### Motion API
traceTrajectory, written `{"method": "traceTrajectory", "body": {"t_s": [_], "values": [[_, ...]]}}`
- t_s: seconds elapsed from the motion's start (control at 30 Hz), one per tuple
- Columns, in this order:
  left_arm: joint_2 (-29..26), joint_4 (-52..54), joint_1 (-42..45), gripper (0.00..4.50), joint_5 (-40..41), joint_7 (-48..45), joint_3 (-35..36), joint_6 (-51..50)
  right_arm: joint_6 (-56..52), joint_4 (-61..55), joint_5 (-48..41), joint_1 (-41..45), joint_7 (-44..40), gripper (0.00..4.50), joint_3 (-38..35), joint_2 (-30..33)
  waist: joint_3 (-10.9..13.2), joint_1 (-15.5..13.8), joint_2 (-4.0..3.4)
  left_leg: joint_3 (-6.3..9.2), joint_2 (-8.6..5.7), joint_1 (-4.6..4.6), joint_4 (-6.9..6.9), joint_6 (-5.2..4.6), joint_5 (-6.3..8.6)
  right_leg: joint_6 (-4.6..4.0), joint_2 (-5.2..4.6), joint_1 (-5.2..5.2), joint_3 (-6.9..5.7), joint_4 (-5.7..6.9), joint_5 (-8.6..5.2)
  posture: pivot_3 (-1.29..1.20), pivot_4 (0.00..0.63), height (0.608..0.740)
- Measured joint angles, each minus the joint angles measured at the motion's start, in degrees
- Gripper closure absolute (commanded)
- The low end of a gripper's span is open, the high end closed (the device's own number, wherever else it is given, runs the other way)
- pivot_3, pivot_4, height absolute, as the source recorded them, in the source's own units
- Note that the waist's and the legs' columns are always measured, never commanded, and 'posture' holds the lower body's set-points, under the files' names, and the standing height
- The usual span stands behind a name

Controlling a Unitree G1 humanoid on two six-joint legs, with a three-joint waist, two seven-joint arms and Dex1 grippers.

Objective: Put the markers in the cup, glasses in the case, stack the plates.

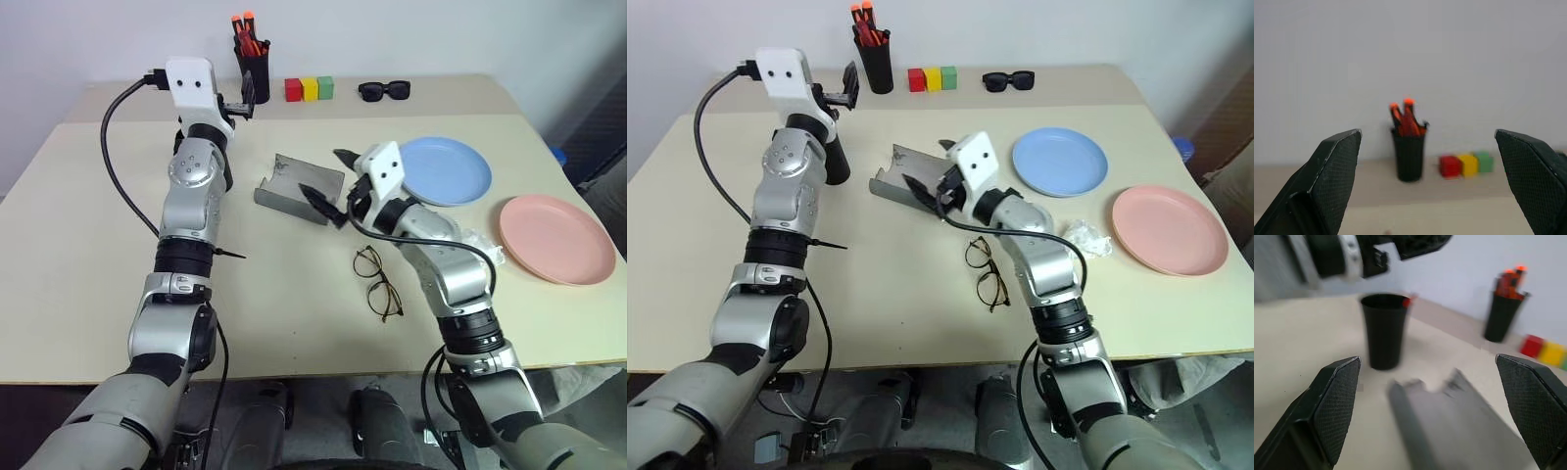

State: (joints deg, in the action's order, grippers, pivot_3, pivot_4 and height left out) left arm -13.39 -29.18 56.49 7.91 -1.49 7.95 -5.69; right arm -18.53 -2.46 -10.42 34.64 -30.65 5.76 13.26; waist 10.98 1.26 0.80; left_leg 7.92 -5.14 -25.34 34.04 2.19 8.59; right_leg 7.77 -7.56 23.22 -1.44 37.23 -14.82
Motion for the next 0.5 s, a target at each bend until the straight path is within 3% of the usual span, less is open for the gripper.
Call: {"method": "traceTrajectory", "body": {"t_s": [0.13,0.23,0.4,0.5], "values": [[0.76,6.11,0.02,0.03,0.58,-0.75,-1.16,-12.57,-0.27,-0.11,-0.01,-0.51,-0.11,0.0,-2.56,2.93,0.0,0.28,0.0,0.0,0.01,-0.01,-0.02,0.0,0.0,0.01,0.0,0.01,0.0,0.0,0.0,0.0,0.15,0.74],[0.63,9.3,0.02,0.03,1.86,-6.29,-3.94,-19.06,-0.27,-0.28,-0.03,-0.52,-0.11,0.0,-2.99,3.45,0.0,0.34,0.0,0.0,0.01,0.0,-0.02,0.0,-0.01,0.0,0.0,0.0,0.0,0.01,0.0,0.0,0.15,0.74],[-2.64,6.58,0.09,0.03,5.02,-20.88,-7.83,-28.02,-0.29,-1.34,-0.28,-0.84,-0.02,0.0,-3.51,3.62,0.0,1.13,0.0,0.0,0.01,0.0,-0.03,0.0,-0.01,0.0,0.01,0.01,0.0,0.01,-0.01,0.0,0.15,0.74],[-5.93,1.8,0.37,0.03,2.47,-26.62,-12.38,-29.03,-0.47,-2.49,-0.63,-1.68,-0.02,0.0,-4.12,3.9,0.01,1.33,-0.01,-0.01,0.02,0.01,-0.05,0.0,-0.01,0.0,0.02,0.02,0.0,0.02,-0.01,0.0,0.15,0.74]]}}
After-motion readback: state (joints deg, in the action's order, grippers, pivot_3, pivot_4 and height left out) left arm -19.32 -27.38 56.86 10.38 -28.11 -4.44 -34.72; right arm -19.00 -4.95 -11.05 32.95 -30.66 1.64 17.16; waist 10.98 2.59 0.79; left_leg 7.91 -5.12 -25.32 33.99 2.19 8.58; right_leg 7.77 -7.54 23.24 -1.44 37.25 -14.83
